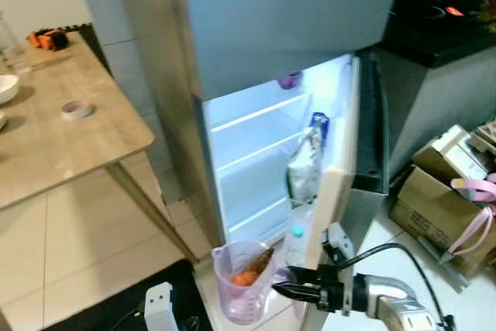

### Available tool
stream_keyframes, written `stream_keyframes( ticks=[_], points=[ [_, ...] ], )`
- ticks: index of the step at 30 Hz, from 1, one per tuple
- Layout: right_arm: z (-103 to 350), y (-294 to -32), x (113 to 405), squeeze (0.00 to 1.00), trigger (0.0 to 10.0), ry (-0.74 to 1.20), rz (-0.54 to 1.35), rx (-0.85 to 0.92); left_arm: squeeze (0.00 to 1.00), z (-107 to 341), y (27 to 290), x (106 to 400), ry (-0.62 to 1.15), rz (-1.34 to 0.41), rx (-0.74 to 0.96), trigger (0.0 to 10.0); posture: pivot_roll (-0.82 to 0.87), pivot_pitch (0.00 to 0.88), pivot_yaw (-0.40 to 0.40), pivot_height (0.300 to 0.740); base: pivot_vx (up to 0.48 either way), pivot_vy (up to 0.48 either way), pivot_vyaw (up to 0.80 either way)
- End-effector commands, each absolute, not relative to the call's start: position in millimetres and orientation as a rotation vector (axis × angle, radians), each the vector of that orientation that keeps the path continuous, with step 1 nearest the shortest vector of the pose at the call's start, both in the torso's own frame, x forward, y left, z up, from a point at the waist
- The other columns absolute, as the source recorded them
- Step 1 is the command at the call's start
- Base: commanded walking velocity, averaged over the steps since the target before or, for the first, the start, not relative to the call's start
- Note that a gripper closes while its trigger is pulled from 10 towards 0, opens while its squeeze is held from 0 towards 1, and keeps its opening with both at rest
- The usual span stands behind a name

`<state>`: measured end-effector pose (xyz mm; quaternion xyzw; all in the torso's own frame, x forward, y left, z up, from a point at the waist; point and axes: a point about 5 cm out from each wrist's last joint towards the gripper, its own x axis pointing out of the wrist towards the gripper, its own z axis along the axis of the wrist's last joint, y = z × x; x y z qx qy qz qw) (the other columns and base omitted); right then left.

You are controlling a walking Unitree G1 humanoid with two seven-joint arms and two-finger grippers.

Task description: Restocking fridge

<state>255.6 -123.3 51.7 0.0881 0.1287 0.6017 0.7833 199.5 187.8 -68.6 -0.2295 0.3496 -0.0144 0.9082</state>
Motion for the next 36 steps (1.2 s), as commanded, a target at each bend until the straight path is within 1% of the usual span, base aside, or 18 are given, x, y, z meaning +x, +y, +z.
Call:
stream_keyframes(
  ticks=[1,8,10,11,14,15,18,29,31,33,34,35,36],
  points=[
    [55.2,-112.6,253.1,0.0,10.0,0.249,1.335,0.205,0.0,-77.0,189.3,183.4,0.77,-0.013,-0.472,10.0,-0.09,0.0,0.013,0.74,0.0,0.0,0.0],
    [56.5,-107.4,257.6,0.0,10.0,0.228,1.299,0.173,0.0,-81.1,189.7,175.2,0.794,0.0,-0.464,10.0,-0.09,0.0,0.013,0.74,0.0,0.0,0.0],
    [54.8,-107.2,263.6,0.0,10.0,0.22,1.238,0.15,0.0,-82.0,189.5,173.2,0.799,0.002,-0.465,10.0,-0.09,0.0,0.009,0.74,0.0,0.0,0.0],
    [54.8,-107.2,263.6,0.0,10.0,0.22,1.238,0.15,0.0,-82.0,189.5,173.2,0.799,0.002,-0.465,10.0,-0.09,0.0,0.009,0.74,0.0,0.0,0.0],
    [54.2,-110.8,275.4,0.0,10.0,0.197,1.114,0.112,0.0,-82.6,188.9,171.8,0.8,0.001,-0.467,10.0,-0.09,0.0,0.009,0.74,0.0,0.0,0.0],
    [54.2,-110.8,275.4,0.0,10.0,0.197,1.114,0.112,0.0,-82.6,188.9,171.8,0.8,0.001,-0.467,10.0,-0.09,0.0,0.009,0.74,0.0,0.0,0.0],
    [58.5,-116.8,287.6,0.0,10.0,0.165,0.998,0.082,0.0,-82.8,188.0,171.4,0.799,-0.004,-0.468,10.0,-0.09,0.0,0.009,0.74,0.0,0.0,0.0],
    [65.2,-111.6,303.5,0.0,10.0,0.112,0.87,0.011,0.0,-82.9,183.5,171.9,0.802,-0.027,-0.466,10.0,-0.09,0.0,0.007,0.74,0.0,0.0,0.0],
    [66.8,-113.8,310.6,0.0,10.0,0.095,0.788,-0.019,0.0,-83.4,182.1,171.4,0.807,-0.032,-0.466,10.0,-0.09,0.0,0.007,0.74,0.0,0.0,0.0],
    [67.1,-115.0,313.2,0.0,10.0,0.091,0.755,-0.028,0.0,-83.6,181.7,171.1,0.809,-0.034,-0.466,10.0,-0.09,0.0,0.007,0.74,0.0,0.0,0.0],
    [67.8,-120.5,318.1,0.0,10.0,0.09,0.686,-0.05,0.0,-83.7,180.7,171.0,0.81,-0.035,-0.467,10.0,-0.09,0.0,0.005,0.74,0.0,0.0,0.0],
    [67.8,-120.5,318.1,0.0,10.0,0.09,0.686,-0.05,0.0,-83.7,180.7,171.0,0.81,-0.035,-0.467,10.0,-0.09,0.0,0.005,0.74,0.0,0.0,0.0],
    [68.4,-129.0,322.5,0.0,10.0,0.094,0.616,-0.075,0.0,-83.7,179.8,171.1,0.809,-0.039,-0.469,10.0,-0.09,0.0,0.005,0.74,0.0,0.0,0.0]
  ],
)
